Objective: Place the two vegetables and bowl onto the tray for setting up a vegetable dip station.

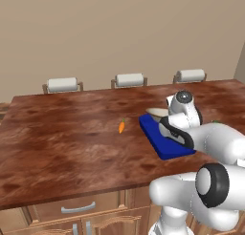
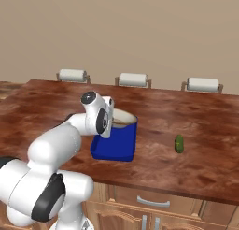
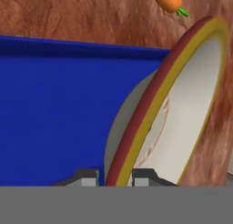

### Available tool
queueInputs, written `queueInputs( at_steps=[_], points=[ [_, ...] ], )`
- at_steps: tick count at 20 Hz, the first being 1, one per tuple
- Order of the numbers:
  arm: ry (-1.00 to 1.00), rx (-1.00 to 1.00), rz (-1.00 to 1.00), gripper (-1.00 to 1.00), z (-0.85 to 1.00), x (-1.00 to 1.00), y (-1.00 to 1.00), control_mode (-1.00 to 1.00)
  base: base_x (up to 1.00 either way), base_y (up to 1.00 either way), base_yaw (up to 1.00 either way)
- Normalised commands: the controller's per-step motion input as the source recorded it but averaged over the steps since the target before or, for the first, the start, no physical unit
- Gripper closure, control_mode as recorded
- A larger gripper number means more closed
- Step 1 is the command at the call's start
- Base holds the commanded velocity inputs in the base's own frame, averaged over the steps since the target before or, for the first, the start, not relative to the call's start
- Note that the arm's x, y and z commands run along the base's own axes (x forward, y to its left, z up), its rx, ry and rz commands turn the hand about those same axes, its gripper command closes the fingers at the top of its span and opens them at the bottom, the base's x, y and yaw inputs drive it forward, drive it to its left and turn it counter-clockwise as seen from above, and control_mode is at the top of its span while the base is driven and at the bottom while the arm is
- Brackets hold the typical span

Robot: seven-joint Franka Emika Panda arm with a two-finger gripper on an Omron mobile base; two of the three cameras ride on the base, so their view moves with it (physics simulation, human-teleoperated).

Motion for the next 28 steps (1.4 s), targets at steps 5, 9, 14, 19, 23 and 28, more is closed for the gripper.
queueInputs(
  at_steps=[5,9,14,19,23,28],
  points=[
    [0.03,0.00,0.04,1.00,-0.07,0.04,0.11,-1.00,0.00,0.00,0.00],
    [0.01,0.00,0.04,1.00,-0.09,0.09,0.06,-1.00,0.00,0.00,0.00],
    [0.00,0.00,0.03,1.00,-0.06,0.12,0.03,-1.00,0.00,0.00,0.00],
    [0.00,0.00,0.02,1.00,-0.01,0.05,0.00,-1.00,0.00,0.00,0.00],
    [0.00,0.00,0.01,1.00,-0.05,0.00,0.00,-1.00,0.00,0.00,0.00],
    [-0.02,0.00,0.01,1.00,-0.04,0.00,0.00,-1.00,0.00,0.00,0.00]
  ],
)
